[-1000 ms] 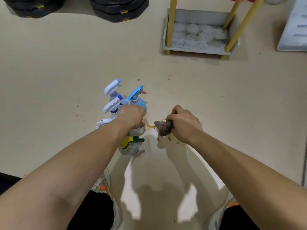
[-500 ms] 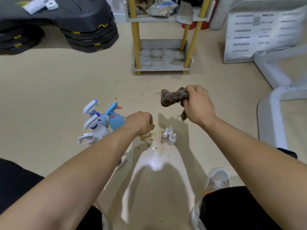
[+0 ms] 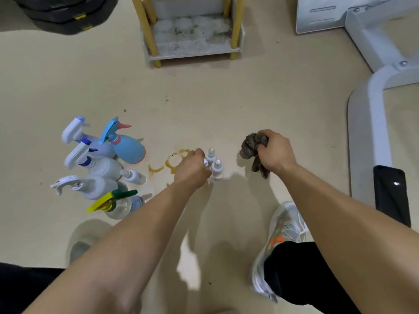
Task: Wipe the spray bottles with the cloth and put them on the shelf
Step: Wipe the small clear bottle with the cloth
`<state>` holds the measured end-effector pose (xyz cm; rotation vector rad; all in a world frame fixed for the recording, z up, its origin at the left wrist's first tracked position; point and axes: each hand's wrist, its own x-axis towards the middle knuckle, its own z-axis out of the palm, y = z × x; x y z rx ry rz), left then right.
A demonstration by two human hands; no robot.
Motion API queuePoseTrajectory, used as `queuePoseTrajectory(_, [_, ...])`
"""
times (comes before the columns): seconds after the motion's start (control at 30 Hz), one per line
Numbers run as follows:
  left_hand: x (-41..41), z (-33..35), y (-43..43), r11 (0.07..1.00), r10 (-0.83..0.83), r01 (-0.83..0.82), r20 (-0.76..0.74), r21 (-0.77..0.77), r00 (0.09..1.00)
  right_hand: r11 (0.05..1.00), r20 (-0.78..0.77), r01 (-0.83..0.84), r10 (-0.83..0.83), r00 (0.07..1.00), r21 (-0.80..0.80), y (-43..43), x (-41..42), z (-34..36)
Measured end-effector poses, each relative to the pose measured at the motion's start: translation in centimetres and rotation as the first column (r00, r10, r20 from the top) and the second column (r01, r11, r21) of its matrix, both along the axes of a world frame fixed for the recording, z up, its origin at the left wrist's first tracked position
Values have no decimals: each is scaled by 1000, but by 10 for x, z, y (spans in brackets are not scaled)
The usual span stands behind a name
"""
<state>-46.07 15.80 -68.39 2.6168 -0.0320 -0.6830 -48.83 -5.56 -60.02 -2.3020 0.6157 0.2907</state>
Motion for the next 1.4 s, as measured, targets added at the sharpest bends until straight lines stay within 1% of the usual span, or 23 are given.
queuePoseTrajectory(0.1, [3, -7, 0, 997, 56, -56, 6, -57, 998, 999, -41, 8, -5, 999, 54, 0, 4, -14])
queuePoseTrajectory(0.27, [2, -4, 6, 985, 83, -78, 24, -153, 996, 1000, -20, -16, 16, 1000, 14, -2, 14, -20])
queuePoseTrajectory(0.4, [-5, 13, 15, 979, 80, -72, 38, -190, 996, 999, 8, -38, 38, 999, -12, 1, 19, -4])
queuePoseTrajectory(0.53, [-8, 48, 36, 985, 13, 2, 87, -171, 996, 998, 68, -66, 65, 996, 14, 11, 23, 38])
queuePoseTrajectory(0.6, [-4, 77, 48, 983, -2, 20, 100, -180, 995, 995, 106, -83, 77, 991, 60, 19, 25, 68])
queuePoseTrajectory(0.7, [4, 134, 66, 967, 5, 18, 92, -253, 996, 973, 139, -165, 144, 980, 159, 35, 27, 118])
queuePoseTrajectory(0.77, [8, 174, 78, 936, 23, 7, 83, -352, 996, 939, 162, -228, 190, 968, 259, 48, 26, 151])
queuePoseTrajectory(0.87, [6, 236, 97, 852, 27, -7, 30, -523, 999, 869, 228, -277, 197, 954, 409, 67, 20, 194])
queuePoseTrajectory(0.97, [0, 291, 115, 764, 24, -21, -4, -644, 1000, 801, 308, -253, 91, 947, 543, 85, 11, 226])
queuePoseTrajectory(1.03, [-4, 317, 127, 714, 26, -29, -15, -700, 1000, 737, 319, -208, -11, 948, 643, 93, 6, 241])
queuePoseTrajectory(1.1, [-6, 334, 138, 671, 19, -29, -21, -741, 1000, 626, 297, -180, -88, 951, 759, 102, 3, 250])
queuePoseTrajectory(1.17, [-7, 342, 145, 630, 13, -32, -31, -776, 999, 474, 253, -169, -119, 960, 864, 112, 0, 252])
queuePoseTrajectory(1.23, [-7, 344, 147, 590, 16, -36, -33, -806, 999, 326, 181, -134, -118, 976, 936, 124, -4, 250])
queuePoseTrajectory(1.27, [-7, 342, 148, 574, 26, -41, -31, -818, 999, 269, 154, -121, -105, 983, 955, 130, -6, 249])
queuePoseTrajectory(1.3, [-6, 340, 148, 560, 42, -48, -30, -827, 999, 235, 139, -114, -93, 986, 965, 134, -6, 248])
queuePoseTrajectory(1.4, [-2, 329, 147, 517, 105, -82, -32, -852, 994, 185, 132, -128, -8, 991, 974, 144, -5, 245])
